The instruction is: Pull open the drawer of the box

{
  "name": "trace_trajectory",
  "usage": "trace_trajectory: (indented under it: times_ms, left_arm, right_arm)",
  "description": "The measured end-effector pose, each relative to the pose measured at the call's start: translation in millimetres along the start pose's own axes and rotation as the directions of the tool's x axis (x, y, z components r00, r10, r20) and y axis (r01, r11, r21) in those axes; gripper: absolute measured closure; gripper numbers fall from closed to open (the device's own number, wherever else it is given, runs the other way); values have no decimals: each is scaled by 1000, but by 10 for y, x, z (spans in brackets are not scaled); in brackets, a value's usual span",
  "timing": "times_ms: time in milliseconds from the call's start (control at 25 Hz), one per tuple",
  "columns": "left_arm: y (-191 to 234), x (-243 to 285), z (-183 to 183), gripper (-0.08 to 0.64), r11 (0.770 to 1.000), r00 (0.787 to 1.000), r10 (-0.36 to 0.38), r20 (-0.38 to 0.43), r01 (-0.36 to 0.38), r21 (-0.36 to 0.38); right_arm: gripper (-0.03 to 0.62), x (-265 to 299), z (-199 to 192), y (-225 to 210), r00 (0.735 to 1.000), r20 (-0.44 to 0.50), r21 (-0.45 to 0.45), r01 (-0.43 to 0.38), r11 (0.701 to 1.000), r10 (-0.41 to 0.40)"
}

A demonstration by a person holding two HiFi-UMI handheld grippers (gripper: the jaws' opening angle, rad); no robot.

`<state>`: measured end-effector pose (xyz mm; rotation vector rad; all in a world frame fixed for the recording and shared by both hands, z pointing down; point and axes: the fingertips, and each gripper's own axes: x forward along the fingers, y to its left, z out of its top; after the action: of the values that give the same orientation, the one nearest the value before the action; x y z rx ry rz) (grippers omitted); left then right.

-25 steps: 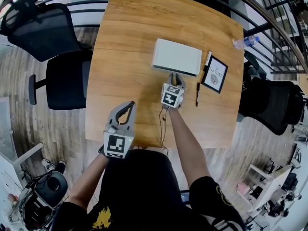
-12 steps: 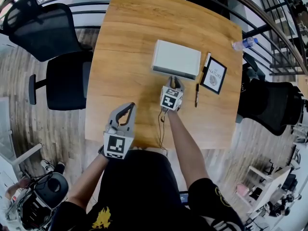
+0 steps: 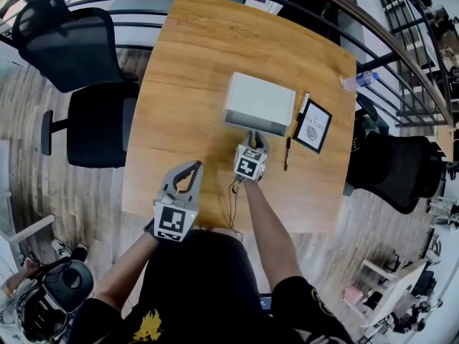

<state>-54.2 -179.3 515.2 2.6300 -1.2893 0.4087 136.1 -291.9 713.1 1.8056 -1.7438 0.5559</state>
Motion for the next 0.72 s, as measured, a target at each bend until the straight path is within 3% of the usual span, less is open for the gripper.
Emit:
trace_trajectory:
  times_ms: [720]
  left_arm:
    - [-46,-140,-89,543,1000,1000,-6,-14,6,-10]
  right_arm:
    - [525,-190,-159,66,1000,-18,-7,-8,1000,8]
